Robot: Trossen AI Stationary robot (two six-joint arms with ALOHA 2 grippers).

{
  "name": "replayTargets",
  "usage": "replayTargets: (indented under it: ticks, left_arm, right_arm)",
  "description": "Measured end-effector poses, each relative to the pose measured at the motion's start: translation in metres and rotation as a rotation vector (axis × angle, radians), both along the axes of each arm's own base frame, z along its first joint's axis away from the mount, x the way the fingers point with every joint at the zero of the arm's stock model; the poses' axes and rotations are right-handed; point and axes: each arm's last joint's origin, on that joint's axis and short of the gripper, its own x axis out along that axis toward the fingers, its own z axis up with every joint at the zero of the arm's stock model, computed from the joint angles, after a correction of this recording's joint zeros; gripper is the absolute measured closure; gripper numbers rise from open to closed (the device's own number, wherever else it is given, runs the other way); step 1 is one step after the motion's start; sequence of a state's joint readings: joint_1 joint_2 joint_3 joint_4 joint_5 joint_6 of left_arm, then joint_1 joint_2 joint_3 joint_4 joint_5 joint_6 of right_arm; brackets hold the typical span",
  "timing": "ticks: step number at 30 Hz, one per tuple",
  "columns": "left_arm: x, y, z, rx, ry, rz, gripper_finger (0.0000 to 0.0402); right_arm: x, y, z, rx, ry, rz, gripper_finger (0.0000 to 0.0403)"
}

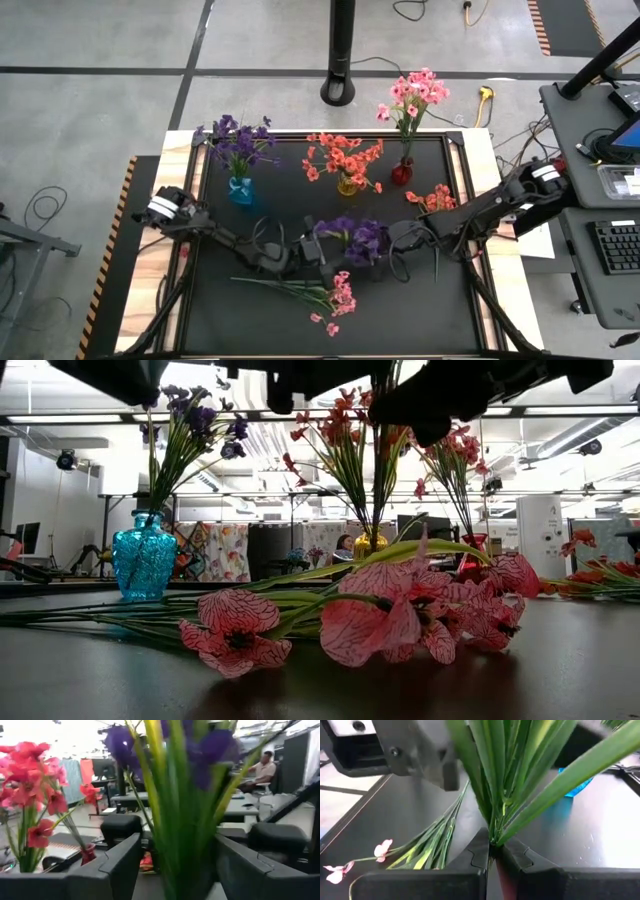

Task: Sort flowers into vase by color
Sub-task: Put the violet flowers into the blue flower vase

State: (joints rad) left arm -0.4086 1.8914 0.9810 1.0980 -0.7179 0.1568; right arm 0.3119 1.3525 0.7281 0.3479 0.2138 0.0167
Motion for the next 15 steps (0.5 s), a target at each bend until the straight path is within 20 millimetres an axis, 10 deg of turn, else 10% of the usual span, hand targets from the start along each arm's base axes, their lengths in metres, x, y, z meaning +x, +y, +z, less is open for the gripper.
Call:
replayTargets:
  ticks: [15]
  left_arm:
    - [0.0058, 0.0072, -0.0045, -0.037, 0.035, -0.012, 0.0253]
  right_arm:
    - [0.0009, -0.0005, -0.0006, 0.021, -0.003, -0.035, 0.0383]
